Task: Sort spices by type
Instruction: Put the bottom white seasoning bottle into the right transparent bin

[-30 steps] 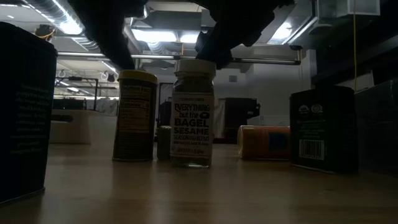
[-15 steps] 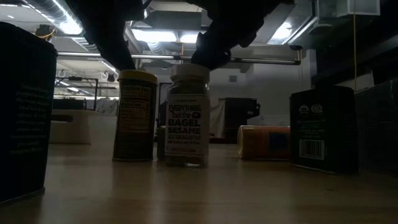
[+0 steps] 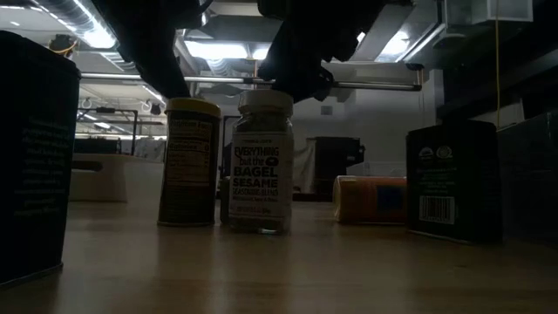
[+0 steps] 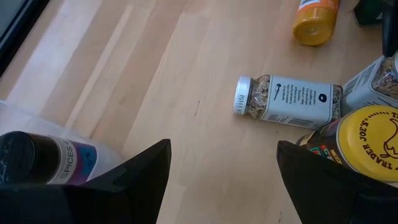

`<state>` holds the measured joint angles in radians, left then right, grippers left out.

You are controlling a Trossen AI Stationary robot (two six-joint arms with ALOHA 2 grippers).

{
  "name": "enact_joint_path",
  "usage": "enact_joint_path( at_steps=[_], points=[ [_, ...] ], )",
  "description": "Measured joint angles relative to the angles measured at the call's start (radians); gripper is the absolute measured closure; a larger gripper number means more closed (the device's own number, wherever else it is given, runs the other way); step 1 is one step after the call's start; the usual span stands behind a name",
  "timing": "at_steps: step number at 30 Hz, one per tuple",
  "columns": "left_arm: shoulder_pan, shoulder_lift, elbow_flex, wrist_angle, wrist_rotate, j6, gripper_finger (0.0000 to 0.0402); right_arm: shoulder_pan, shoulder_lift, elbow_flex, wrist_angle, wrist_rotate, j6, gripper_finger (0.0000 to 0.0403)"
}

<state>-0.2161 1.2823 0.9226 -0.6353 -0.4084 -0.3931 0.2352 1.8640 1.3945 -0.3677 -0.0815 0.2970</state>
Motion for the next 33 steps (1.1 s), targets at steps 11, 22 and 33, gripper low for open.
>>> enact_joint_path(
  at_steps=[11,22,33],
  points=[
    [0.0,0.0,0.0,0.0,0.0,0.0,0.0125,0.058,-0.021,0.0,0.004,0.206,0.107,0.0143],
    [0.0,0.0,0.0,-0.003,0.0,0.006,0.0125,0.149,-0.016,0.001,0.008,0.438,0.18,0.0143],
    [0.0,0.0,0.001,0.001,0.0,0.0,0.0125,0.166,0.026,0.0,0.018,0.473,0.177,0.0143]
  ],
)
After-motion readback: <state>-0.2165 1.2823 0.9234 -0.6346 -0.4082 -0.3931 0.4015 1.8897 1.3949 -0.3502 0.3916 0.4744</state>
